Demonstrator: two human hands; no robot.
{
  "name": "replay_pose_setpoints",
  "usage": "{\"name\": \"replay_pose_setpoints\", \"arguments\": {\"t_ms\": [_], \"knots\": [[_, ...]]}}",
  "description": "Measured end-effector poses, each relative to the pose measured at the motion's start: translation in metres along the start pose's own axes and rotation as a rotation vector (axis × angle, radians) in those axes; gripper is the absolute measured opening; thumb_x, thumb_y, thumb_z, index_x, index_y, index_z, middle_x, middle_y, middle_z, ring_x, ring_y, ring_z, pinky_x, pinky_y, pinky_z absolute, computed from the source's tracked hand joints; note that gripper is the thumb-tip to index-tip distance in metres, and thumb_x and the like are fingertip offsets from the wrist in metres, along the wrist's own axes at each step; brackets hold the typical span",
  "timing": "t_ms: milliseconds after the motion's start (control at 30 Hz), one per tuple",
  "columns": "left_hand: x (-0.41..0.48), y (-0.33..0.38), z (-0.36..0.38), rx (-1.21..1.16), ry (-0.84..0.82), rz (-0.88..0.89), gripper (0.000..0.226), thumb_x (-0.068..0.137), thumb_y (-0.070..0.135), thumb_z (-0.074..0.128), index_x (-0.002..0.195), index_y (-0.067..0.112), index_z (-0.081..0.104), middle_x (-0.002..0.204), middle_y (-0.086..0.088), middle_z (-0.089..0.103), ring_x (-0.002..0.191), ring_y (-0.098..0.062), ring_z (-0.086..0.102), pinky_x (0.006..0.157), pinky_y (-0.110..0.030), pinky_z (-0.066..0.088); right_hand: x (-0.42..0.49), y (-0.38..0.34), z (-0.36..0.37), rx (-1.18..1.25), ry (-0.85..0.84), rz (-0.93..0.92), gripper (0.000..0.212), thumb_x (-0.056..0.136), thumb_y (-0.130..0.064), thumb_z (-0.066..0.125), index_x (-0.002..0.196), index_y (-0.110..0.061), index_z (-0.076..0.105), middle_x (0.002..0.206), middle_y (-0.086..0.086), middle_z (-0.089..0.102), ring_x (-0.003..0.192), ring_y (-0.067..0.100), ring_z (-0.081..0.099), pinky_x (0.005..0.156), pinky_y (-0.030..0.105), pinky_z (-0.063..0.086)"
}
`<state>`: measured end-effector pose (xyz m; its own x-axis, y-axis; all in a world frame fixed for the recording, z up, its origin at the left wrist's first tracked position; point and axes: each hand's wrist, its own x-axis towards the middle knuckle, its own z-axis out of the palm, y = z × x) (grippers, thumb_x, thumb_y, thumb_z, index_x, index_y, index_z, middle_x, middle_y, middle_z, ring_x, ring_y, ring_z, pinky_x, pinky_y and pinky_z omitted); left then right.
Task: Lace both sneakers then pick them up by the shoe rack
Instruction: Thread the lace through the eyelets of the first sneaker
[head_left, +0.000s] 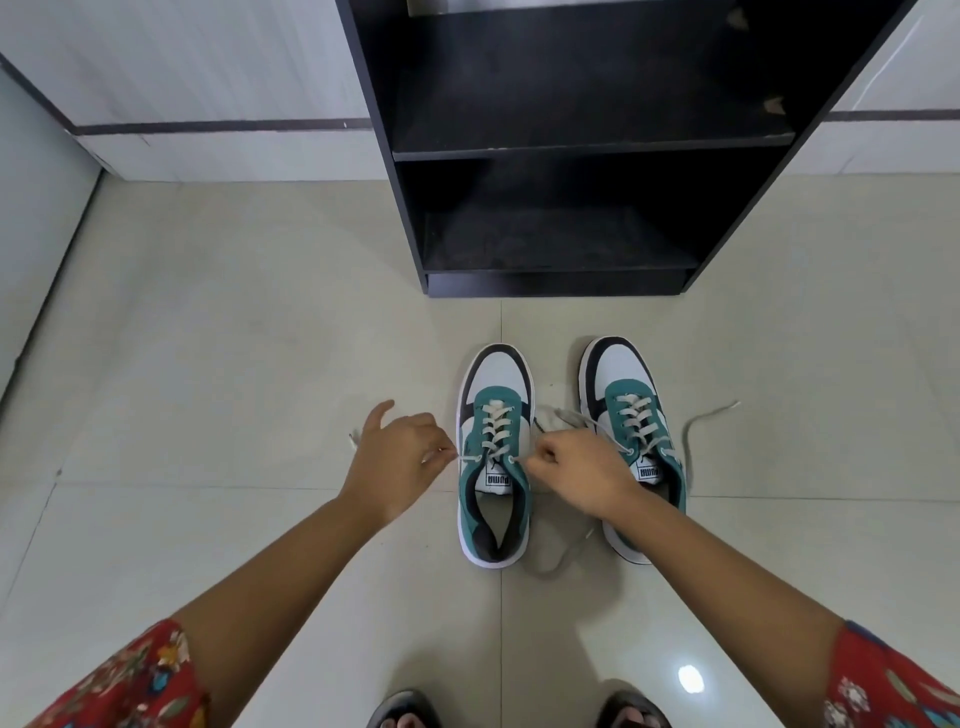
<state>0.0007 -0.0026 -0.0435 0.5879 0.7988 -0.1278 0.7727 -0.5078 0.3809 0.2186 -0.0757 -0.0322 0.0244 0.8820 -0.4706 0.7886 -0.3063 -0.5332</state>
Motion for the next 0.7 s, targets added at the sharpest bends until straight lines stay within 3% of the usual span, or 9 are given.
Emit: {"name": "replay_pose_setpoints", "arguments": {"t_ms": [67, 267, 467, 600, 700], "knots": [[-0.004, -0.011, 0.001, 0.07, -0.002, 0.008, 0.017, 0.089, 0.032, 0.056, 0.081, 0.027, 0.069, 0.076, 0.009, 0.063, 0.078, -0.01, 0.061, 0.11, -0.043, 0.022, -0.005, 0.001, -0.002, -0.042, 0.023, 0.024, 0.041, 0.087, -0.038, 0.049, 0.052, -0.022, 0.036, 0.059, -0.001, 0.049, 0.073, 0.021, 0.054, 0.058, 0.03, 0.037], [-0.016, -0.029, 0.006, 0.165, 0.005, 0.058, 0.018, 0.09, 0.028, 0.053, 0.079, 0.024, 0.066, 0.08, 0.01, 0.064, 0.077, -0.014, 0.064, 0.106, -0.045, 0.028, -0.009, 0.003, 0.0, -0.064, 0.031, 0.085, 0.042, 0.088, -0.032, 0.047, 0.05, -0.017, 0.038, 0.053, 0.0, 0.044, 0.061, 0.024, 0.049, 0.057, 0.031, 0.038], [-0.015, -0.029, 0.007, 0.152, 0.012, 0.023, 0.02, 0.09, 0.028, 0.053, 0.075, 0.024, 0.065, 0.076, 0.01, 0.063, 0.077, -0.016, 0.062, 0.109, -0.049, 0.025, -0.008, 0.007, 0.005, -0.023, 0.006, 0.104, 0.039, 0.089, -0.029, 0.047, 0.055, -0.011, 0.043, 0.059, 0.007, 0.049, 0.062, 0.027, 0.052, 0.056, 0.032, 0.036], [-0.014, -0.023, 0.012, 0.174, 0.017, -0.021, 0.013, 0.087, 0.03, 0.059, 0.08, 0.025, 0.068, 0.082, 0.009, 0.066, 0.087, -0.018, 0.062, 0.11, -0.048, 0.019, -0.008, 0.008, 0.002, -0.005, -0.037, 0.084, 0.04, 0.09, -0.032, 0.046, 0.054, -0.02, 0.039, 0.057, 0.0, 0.045, 0.065, 0.025, 0.051, 0.063, 0.034, 0.043], [-0.015, -0.008, 0.015, 0.132, 0.102, -0.114, 0.019, 0.083, 0.038, 0.062, 0.098, 0.025, 0.063, 0.101, 0.005, 0.063, 0.101, -0.019, 0.057, 0.103, -0.045, 0.031, -0.008, 0.006, 0.004, -0.092, 0.03, -0.013, 0.021, 0.092, -0.037, 0.045, 0.072, -0.029, 0.046, 0.08, 0.001, 0.055, 0.084, 0.025, 0.056, 0.074, 0.035, 0.045]]}}
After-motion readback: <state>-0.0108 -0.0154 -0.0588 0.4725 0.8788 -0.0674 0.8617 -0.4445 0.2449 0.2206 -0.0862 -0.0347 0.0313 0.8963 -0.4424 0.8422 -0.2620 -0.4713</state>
